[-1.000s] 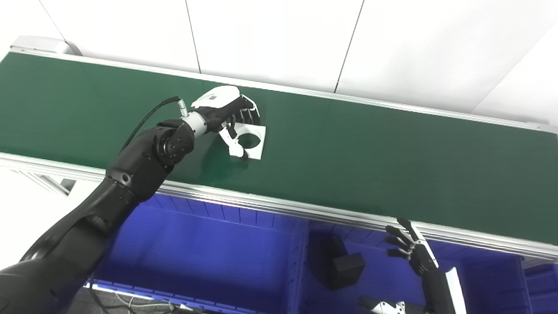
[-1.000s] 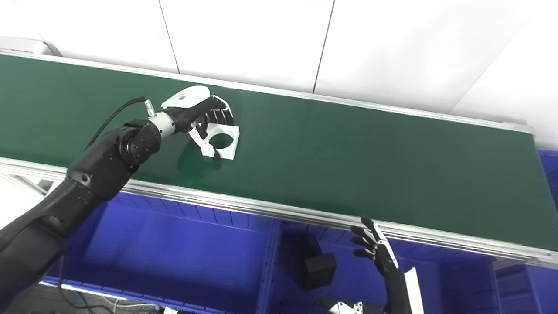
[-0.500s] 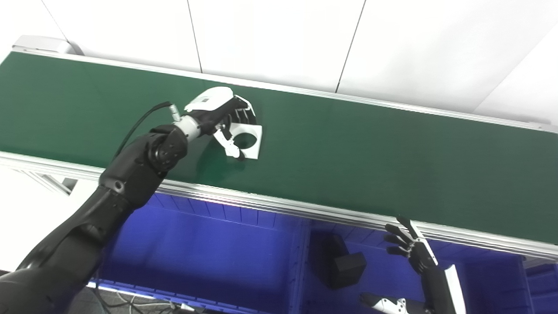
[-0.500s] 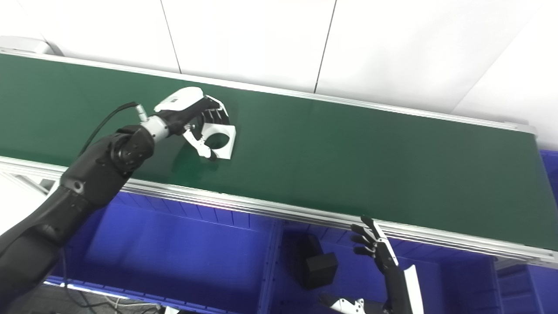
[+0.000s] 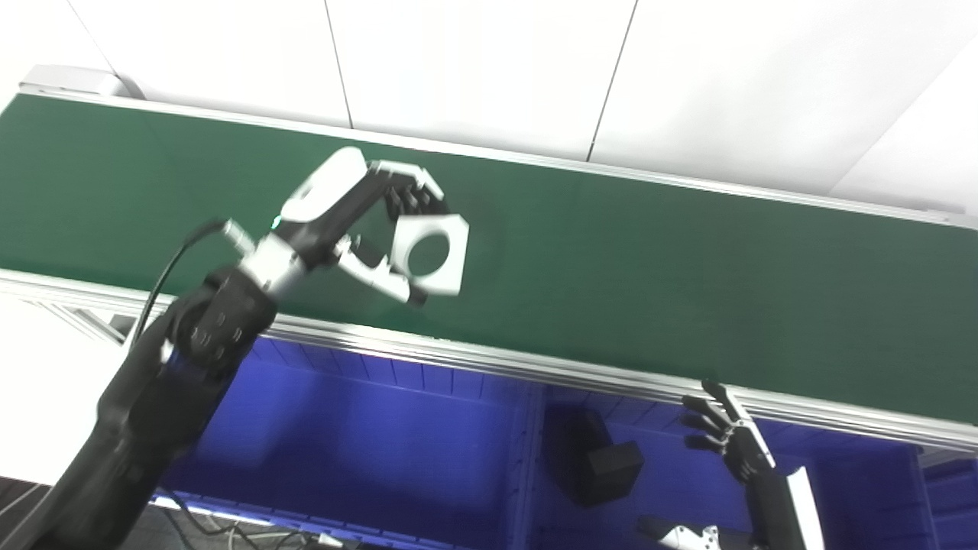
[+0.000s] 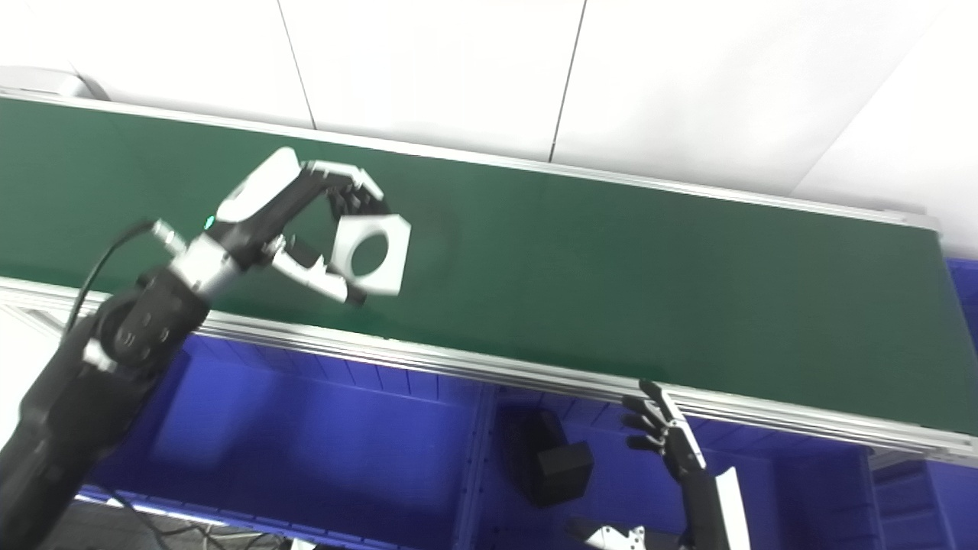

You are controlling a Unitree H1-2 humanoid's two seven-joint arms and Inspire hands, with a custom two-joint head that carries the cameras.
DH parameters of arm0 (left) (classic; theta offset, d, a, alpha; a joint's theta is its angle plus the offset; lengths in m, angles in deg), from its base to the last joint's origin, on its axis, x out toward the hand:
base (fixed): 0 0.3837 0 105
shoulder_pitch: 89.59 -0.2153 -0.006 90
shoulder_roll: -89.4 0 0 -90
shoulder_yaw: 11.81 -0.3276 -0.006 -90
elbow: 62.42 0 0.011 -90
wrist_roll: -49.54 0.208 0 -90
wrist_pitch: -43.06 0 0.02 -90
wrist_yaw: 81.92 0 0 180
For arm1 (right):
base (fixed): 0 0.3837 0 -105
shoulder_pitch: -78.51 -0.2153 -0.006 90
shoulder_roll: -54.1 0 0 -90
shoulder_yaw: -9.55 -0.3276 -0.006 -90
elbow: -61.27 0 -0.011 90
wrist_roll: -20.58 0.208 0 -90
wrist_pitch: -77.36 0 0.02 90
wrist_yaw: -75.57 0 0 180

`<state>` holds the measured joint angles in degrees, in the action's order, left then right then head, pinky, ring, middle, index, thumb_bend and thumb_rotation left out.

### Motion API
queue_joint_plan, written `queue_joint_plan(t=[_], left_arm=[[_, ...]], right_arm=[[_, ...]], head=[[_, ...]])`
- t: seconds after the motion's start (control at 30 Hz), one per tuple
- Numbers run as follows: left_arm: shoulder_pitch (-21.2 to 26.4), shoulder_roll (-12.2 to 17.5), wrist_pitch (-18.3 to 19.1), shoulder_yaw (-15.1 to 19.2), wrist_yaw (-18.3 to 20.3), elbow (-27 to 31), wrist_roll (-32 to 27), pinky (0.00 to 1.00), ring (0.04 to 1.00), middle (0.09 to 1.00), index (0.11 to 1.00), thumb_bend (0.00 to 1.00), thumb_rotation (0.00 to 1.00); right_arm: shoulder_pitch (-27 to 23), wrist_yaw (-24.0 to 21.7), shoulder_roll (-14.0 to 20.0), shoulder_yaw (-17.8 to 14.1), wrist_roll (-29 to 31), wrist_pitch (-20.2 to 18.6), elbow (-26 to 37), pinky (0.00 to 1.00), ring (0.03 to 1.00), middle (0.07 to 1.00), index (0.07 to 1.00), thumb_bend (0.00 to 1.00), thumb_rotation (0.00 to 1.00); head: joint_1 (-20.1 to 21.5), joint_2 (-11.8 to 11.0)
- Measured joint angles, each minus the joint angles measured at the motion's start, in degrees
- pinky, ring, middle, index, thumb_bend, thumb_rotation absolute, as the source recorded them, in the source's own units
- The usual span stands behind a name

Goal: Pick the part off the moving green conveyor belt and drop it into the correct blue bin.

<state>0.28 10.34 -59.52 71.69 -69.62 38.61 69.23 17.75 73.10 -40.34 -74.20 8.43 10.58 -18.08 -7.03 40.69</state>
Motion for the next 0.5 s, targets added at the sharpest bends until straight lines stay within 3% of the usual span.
queue_joint_plan(t=[0.13, 0.33, 0.5], left_arm=[[-4.23, -0.01, -0.26, 0.62, 0.29, 3.64, -2.26, 0.42, 0.420, 0.504, 0.513, 0.50, 0.00], [-9.39, 0.25, -2.12, -0.37, 2.07, 6.43, -1.23, 0.39, 0.411, 0.508, 0.517, 0.50, 0.00], [-12.78, 0.32, -3.27, -2.94, 3.70, 4.89, -0.04, 0.52, 0.477, 0.504, 0.477, 0.50, 0.00]], right_arm=[[0.07, 0.14, 0.07, 0.01, 0.20, 0.01, 0.01, 0.68, 0.779, 0.826, 0.910, 0.95, 0.33], [0.27, 0.13, 0.09, 0.05, 1.19, 0.01, 0.47, 0.68, 0.780, 0.830, 0.913, 0.94, 0.32], [0.54, 0.07, 0.09, 0.06, 1.12, 0.00, 1.77, 0.68, 0.785, 0.836, 0.916, 0.94, 0.35]], head=[[0.18, 0.35], [0.70, 1.67], [1.05, 2.20]])
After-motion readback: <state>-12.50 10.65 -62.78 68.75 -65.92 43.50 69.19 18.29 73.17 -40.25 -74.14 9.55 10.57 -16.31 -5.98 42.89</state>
